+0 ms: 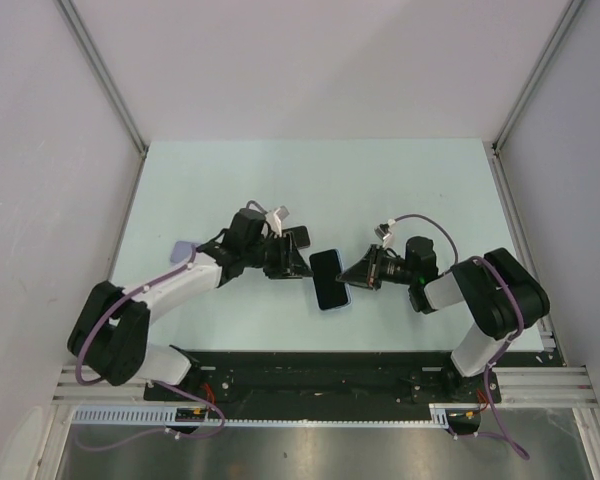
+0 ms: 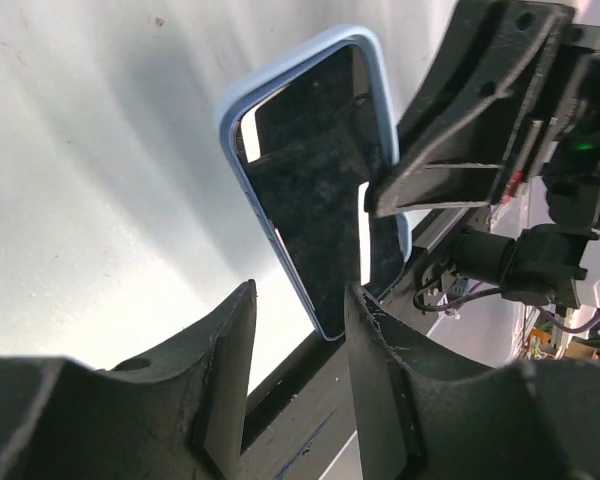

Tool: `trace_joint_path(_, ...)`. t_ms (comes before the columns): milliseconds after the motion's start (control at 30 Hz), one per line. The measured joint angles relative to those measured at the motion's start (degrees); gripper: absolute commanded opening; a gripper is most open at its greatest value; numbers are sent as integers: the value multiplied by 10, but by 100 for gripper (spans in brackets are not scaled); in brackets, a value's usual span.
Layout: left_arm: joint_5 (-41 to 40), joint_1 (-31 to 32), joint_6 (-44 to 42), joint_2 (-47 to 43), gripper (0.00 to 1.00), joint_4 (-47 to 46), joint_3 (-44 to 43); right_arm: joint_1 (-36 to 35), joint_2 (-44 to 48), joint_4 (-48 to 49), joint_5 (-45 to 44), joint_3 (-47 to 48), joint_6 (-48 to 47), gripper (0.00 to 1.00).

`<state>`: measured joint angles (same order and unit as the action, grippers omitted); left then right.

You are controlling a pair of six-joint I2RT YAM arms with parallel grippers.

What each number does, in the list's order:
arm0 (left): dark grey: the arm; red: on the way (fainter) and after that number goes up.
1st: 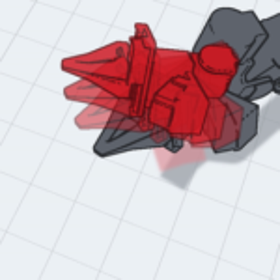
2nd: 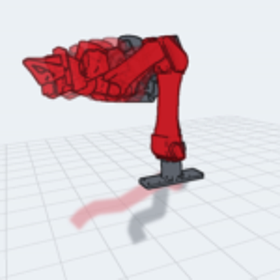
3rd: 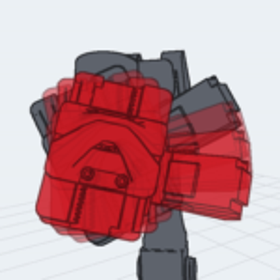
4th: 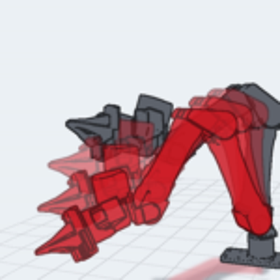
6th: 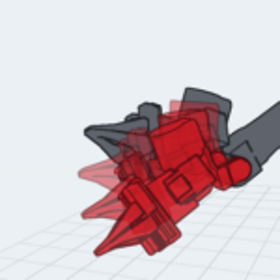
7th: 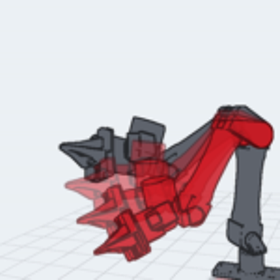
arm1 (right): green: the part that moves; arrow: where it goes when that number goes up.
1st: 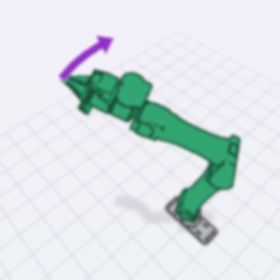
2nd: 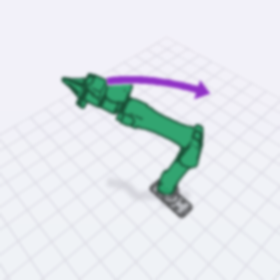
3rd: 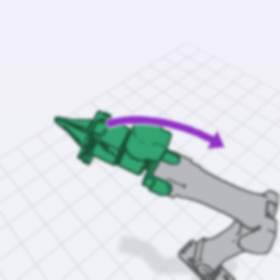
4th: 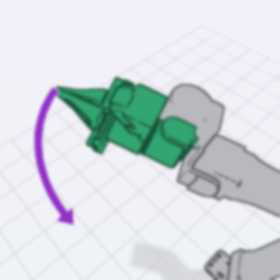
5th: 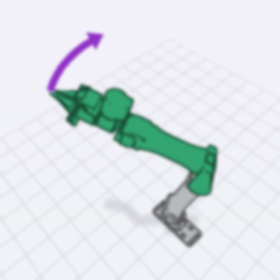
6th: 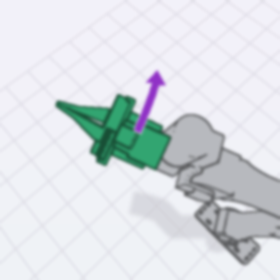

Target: Put the phone into the phone case

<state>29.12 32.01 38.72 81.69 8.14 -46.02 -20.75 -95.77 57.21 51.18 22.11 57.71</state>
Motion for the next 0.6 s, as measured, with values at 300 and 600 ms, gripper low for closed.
trace_joint_path(300,0,0,6,25,37,-7,17,-6,-75,27,0,1,18,2)
trace_joint_path(600,-23,0,13,88,5,3,21,-19,-120,27,-31,1,17,32)
